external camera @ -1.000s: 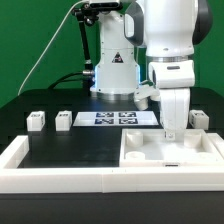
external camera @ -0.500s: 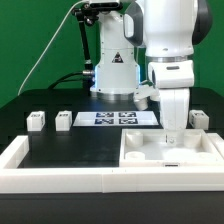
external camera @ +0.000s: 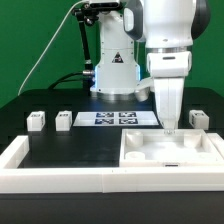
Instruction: Assemble square table
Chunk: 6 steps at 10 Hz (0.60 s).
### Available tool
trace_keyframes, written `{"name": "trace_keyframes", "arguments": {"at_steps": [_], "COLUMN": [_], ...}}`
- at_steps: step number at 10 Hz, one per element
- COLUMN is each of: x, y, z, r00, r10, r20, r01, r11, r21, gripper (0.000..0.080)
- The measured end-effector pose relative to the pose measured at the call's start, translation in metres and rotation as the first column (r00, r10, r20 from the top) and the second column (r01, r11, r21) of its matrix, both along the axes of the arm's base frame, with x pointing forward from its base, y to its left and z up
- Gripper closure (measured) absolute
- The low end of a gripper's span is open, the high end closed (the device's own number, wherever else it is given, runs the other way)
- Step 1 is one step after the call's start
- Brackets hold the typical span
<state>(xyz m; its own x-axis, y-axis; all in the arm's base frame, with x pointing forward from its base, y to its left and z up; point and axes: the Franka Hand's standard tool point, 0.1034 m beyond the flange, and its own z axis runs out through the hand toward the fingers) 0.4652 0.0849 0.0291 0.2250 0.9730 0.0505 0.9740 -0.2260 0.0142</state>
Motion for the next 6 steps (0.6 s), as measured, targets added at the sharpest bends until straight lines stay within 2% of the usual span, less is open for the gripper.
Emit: {"name": "trace_keyframes", "arguments": {"at_steps": [3, 5, 6], "x": [-0.01, -0.011, -0.009], "y": [0.023, 0.031, 0.023], "z": [0.03, 0.031, 0.027], "r00": [0.965, 0.963, 0.978], "r10": [-0.263, -0.27, -0.205], "r20": [0.013, 0.017, 0.03], "r01": [0.263, 0.27, 0.205], "r11": [0.965, 0.963, 0.979], "r21": [-0.001, 0.001, 0.008], "gripper": [0.015, 0.015, 0.015]}}
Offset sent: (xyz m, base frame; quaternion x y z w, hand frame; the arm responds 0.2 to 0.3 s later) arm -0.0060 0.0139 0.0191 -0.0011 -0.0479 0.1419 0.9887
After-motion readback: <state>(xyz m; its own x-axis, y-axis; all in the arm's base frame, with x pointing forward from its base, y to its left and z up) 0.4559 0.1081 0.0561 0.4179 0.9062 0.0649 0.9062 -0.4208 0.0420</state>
